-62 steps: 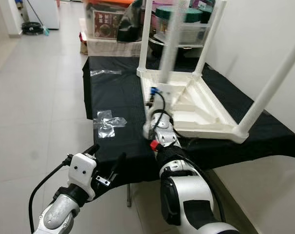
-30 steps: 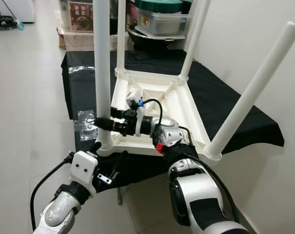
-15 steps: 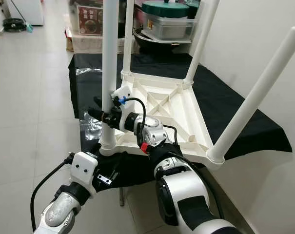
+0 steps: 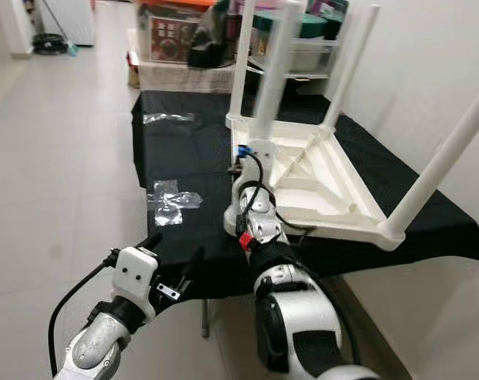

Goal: Building children table

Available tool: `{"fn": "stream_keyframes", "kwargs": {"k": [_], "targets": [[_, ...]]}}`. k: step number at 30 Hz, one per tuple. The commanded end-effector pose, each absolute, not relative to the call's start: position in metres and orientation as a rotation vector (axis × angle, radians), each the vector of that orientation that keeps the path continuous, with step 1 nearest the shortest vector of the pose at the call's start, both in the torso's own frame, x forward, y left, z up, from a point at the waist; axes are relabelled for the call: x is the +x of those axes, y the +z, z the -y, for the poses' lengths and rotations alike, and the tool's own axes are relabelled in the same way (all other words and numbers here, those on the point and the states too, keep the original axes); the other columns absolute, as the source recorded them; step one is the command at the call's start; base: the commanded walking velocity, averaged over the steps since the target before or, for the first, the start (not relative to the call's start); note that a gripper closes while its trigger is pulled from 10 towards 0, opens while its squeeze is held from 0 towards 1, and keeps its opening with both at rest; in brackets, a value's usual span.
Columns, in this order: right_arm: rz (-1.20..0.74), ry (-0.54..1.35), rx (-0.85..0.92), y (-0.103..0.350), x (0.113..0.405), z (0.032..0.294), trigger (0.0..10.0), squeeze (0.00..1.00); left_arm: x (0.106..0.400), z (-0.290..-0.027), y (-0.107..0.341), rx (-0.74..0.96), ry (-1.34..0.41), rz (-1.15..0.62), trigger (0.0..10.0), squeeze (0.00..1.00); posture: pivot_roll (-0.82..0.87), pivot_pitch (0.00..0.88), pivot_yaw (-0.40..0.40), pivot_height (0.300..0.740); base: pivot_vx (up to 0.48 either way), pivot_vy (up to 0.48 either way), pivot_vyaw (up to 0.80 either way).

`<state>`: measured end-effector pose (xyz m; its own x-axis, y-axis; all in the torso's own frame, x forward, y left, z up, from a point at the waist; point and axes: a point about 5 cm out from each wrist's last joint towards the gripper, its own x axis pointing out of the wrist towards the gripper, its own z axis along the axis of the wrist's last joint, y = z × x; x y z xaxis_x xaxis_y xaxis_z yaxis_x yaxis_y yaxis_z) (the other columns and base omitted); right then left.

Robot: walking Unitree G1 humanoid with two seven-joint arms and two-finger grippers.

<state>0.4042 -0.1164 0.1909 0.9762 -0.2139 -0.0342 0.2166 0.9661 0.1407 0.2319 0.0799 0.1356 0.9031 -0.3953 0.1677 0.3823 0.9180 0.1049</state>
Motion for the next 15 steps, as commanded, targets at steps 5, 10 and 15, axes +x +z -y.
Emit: {"fn": "stream_keyframes", "kwargs": {"k": [5,10,15], "targets": [[-0.031,-0.108,0.215,0.187,0.403,0.101,10.0,0.00,0.231,-0.078,0.134,0.076,-0.410,0.182,10.0,0.00,0.07,0.017,-0.126,0.740,0.000,0.000,0.00],[0.068,-0.073,0.157,0.196,0.404,0.103,10.0,1.00,0.231,-0.078,0.134,0.075,-0.410,0.181,10.0,0.00,0.07,0.020,-0.127,0.740,0.000,0.000,0.00],[0.098,0.107,0.184,0.198,0.406,0.105,10.0,0.00,0.231,-0.078,0.134,0.073,-0.408,0.181,10.0,0.00,0.08,0.023,-0.130,0.740,0.000,0.000,0.00]]}}
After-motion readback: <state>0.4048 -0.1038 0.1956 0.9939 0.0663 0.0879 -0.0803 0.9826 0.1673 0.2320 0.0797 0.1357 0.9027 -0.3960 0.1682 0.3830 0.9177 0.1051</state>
